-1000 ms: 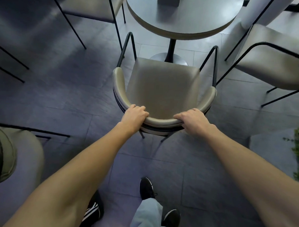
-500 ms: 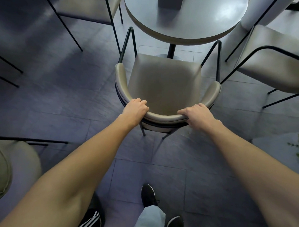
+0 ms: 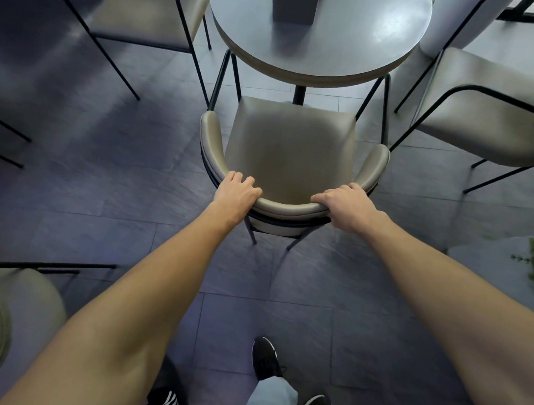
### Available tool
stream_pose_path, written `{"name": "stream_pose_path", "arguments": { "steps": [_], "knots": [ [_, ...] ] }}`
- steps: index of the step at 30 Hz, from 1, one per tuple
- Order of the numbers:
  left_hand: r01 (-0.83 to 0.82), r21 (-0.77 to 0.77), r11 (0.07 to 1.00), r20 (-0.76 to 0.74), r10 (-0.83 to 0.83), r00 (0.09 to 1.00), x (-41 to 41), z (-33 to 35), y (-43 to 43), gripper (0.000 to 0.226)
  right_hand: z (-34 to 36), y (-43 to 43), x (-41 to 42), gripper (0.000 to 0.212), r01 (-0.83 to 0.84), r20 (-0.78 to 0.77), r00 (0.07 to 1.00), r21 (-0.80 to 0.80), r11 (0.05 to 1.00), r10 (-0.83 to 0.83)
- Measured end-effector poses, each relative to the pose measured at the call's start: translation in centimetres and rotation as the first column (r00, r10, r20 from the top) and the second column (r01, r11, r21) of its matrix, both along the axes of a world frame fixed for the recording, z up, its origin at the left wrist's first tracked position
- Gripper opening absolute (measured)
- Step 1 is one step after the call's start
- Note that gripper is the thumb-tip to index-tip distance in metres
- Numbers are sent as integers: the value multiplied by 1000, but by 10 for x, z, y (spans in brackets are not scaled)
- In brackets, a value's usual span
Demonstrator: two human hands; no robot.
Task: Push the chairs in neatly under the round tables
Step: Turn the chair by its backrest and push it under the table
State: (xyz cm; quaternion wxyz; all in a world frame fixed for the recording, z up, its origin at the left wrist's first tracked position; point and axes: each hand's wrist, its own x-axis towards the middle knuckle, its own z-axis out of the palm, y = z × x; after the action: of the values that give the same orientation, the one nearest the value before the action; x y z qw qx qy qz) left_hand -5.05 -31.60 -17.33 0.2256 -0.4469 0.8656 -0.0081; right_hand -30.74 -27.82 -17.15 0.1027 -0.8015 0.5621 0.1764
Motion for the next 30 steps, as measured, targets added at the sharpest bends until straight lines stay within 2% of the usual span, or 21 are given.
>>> {"name": "stream_pose_path", "arguments": {
  "steps": [14, 23, 26, 28, 30],
  "knots": [
    [18, -7, 1000, 7, -18, 1000, 4, 2, -3, 44, 4, 2, 10, 42, -12, -127, 992, 33, 999, 16],
    [-1, 16, 1000, 35, 0, 999, 0, 5, 0, 42, 4, 6, 11, 41, 11, -122, 992, 0, 1000, -11],
    [-28, 79, 997, 41, 25, 999, -6, 15, -1, 38, 14, 5, 13, 40, 47, -88, 995, 50, 998, -43],
    [-26, 129, 991, 24, 23, 999, -15, 30, -4, 47, 30, 1, 12, 40, 85, -72, 994, 66, 994, -81],
    [-19, 138, 990, 20, 16, 1000, -26, 51, -9, 65, 51, -4, 5, 38, 125, -105, 987, 29, 992, -121]
  ]
}}
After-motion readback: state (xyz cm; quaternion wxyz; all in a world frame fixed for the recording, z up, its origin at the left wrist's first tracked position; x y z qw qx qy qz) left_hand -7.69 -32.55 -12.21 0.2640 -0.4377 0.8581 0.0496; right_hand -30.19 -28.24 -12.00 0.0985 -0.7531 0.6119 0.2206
